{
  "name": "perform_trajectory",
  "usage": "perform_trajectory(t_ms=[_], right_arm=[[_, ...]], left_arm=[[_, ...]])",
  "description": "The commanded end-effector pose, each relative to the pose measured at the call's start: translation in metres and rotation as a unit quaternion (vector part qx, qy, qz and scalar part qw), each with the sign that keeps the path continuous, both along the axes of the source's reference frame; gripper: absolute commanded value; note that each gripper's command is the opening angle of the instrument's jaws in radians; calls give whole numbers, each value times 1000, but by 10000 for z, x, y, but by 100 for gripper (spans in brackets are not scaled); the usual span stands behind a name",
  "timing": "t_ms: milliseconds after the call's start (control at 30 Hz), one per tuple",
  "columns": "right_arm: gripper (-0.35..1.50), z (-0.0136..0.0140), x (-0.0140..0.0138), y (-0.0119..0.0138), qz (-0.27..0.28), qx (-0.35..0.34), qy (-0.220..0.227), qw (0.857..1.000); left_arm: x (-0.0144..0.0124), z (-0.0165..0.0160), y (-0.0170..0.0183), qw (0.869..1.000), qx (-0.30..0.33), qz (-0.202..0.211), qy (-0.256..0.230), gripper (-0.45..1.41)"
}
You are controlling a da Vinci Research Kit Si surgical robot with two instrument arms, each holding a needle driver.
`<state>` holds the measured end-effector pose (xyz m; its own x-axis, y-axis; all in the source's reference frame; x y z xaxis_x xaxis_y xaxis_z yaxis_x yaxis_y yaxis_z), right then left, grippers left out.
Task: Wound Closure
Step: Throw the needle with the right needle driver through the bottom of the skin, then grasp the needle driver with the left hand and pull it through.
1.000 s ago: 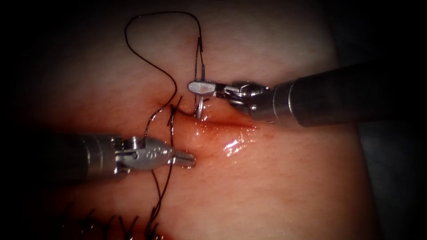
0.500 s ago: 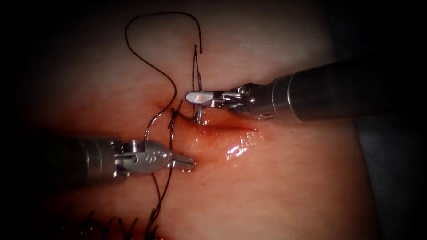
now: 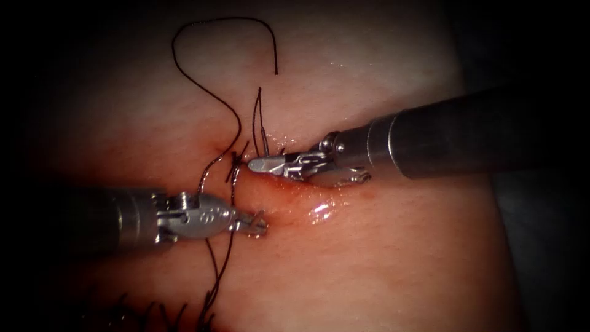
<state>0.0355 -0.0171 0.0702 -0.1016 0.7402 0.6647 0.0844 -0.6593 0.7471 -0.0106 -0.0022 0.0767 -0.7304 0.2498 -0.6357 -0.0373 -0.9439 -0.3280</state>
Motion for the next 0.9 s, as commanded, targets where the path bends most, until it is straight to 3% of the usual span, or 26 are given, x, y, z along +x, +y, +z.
perform_trajectory(t_ms=[33,100,267,300,400,433,467,500,733,900], right_arm=[[-35,1,8,-2,-3,-1,4,1000],[-35,-1,7,1,3,-24,7,1000],[-33,3,0,22,61,-110,-33,992],[-21,4,-2,23,68,-120,-41,990],[19,13,-15,35,81,-177,-80,978],[39,15,-19,39,83,-190,-89,974],[47,17,-22,42,86,-197,-96,972],[74,21,-34,52,92,-226,-117,963],[73,30,-74,78,79,-264,-167,947],[66,36,-87,85,77,-272,-172,944]], left_arm=[[-5,5,-1,1000,0,0,-1,-25],[-5,5,-1,1000,0,1,-1,-25],[-1,0,0,1000,2,2,-2,-25],[0,-1,0,1000,4,-1,-3,-25],[7,-8,7,998,-38,-21,-45,2],[8,-9,8,997,-48,-22,-51,7],[9,-10,8,997,-56,-20,-56,11],[11,-11,8,995,-79,-9,-67,21],[12,-6,15,986,-112,-5,-124,26],[9,-4,22,979,-109,18,-170,16]])
